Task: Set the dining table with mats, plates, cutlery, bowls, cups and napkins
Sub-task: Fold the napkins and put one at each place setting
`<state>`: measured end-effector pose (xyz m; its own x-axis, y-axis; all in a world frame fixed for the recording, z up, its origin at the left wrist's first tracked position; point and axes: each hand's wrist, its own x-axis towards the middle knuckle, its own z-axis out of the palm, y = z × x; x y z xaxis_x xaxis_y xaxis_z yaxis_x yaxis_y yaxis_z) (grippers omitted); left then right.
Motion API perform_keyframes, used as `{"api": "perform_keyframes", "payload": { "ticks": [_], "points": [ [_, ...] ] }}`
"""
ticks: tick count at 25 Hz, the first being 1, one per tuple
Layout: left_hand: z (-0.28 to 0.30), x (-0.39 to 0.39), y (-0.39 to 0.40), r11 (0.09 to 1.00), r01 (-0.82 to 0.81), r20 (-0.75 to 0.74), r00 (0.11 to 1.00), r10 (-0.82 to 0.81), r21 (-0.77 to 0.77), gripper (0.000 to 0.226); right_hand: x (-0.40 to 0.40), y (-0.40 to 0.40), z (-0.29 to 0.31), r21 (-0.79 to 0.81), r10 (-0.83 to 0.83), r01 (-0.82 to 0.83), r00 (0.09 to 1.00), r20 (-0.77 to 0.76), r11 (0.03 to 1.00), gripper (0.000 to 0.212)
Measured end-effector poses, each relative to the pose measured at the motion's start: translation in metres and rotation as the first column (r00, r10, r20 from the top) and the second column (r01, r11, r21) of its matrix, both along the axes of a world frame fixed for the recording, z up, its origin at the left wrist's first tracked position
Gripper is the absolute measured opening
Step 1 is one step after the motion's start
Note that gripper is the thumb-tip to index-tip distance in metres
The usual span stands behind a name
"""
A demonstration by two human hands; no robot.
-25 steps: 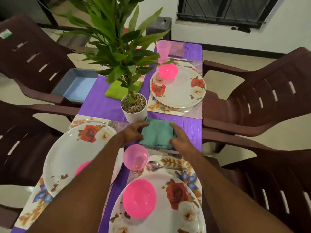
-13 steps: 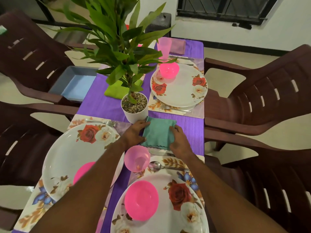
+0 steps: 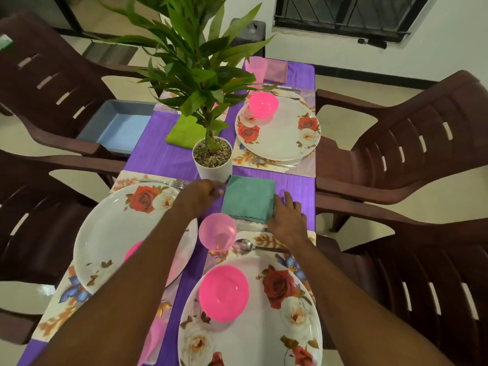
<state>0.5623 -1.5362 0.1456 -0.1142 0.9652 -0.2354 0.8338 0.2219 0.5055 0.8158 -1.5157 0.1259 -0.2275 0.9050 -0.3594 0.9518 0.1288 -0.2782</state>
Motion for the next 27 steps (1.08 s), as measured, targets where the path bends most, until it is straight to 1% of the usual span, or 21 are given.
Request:
{"api": "perform_keyframes", "payload": {
  "ticks": [1, 4, 6, 7, 9, 12, 15, 17, 19, 20, 23, 25, 27],
  "points": [
    [0.010, 0.000, -0.006, 0.998, -0.042, -0.026, 0.999, 0.043, 0.051, 0.030, 0.001, -0.005, 0.004, 0.028, -0.006, 0.006, 1.000, -0.008, 1.000, 0.063],
    [0.042, 0.001, -0.027, 0.968, -0.105, -0.104, 0.986, 0.131, 0.230, 0.039, -0.004, -0.021, 0.028, 0.118, -0.044, 0.054, 0.995, -0.084, 0.992, 0.058],
    [0.060, 0.006, -0.050, 0.932, -0.141, -0.076, 0.982, 0.176, 0.335, 0.042, -0.009, -0.035, 0.052, 0.175, -0.043, 0.069, 0.988, -0.147, 0.982, 0.058],
    [0.071, 0.009, -0.065, 0.917, -0.146, -0.070, 0.980, 0.184, 0.372, 0.043, -0.013, -0.044, 0.066, 0.212, -0.031, 0.070, 0.983, -0.180, 0.975, 0.058],
    [0.079, 0.018, -0.081, 0.916, -0.136, -0.086, 0.980, 0.181, 0.376, 0.048, -0.020, -0.053, 0.087, 0.246, -0.029, 0.093, 0.967, -0.252, 0.965, 0.058],
    [0.107, 0.021, -0.145, 0.901, -0.143, -0.164, 0.960, 0.226, 0.409, 0.055, -0.048, -0.097, 0.128, 0.357, 0.190, -0.059, 0.919, -0.345, 0.932, 0.060],
    [0.133, 0.011, -0.231, 0.889, -0.184, -0.253, 0.917, 0.310, 0.420, 0.060, -0.085, -0.156, 0.143, 0.424, 0.430, -0.263, 0.825, -0.367, 0.867, 0.063],
    [0.143, -0.003, -0.291, 0.886, -0.240, -0.303, 0.877, 0.374, 0.398, 0.065, -0.107, -0.193, 0.144, 0.434, 0.523, -0.351, 0.761, -0.384, 0.830, 0.064],
    [0.147, -0.021, -0.345, 0.846, -0.352, -0.297, 0.824, 0.483, 0.401, 0.066, -0.129, -0.229, 0.146, 0.414, 0.570, -0.414, 0.719, -0.397, 0.811, 0.062],
    [0.147, -0.028, -0.370, 0.810, -0.408, -0.294, 0.783, 0.548, 0.422, 0.065, -0.142, -0.246, 0.147, 0.395, 0.590, -0.448, 0.698, -0.405, 0.802, 0.061],
    [0.147, -0.045, -0.439, 0.660, -0.582, -0.233, 0.640, 0.732, 0.475, 0.063, -0.190, -0.308, 0.157, 0.412, 0.695, -0.560, 0.588, -0.414, 0.719, 0.063],
    [0.142, -0.057, -0.480, 0.575, -0.670, -0.207, 0.550, 0.809, 0.470, 0.064, -0.227, -0.349, 0.161, 0.421, 0.747, -0.619, 0.518, -0.416, 0.663, 0.061],
    [0.133, -0.074, -0.518, 0.514, -0.724, -0.205, 0.476, 0.855, 0.460, 0.061, -0.264, -0.385, 0.161, 0.432, 0.787, -0.661, 0.473, -0.396, 0.614, 0.060]
  ]
}}
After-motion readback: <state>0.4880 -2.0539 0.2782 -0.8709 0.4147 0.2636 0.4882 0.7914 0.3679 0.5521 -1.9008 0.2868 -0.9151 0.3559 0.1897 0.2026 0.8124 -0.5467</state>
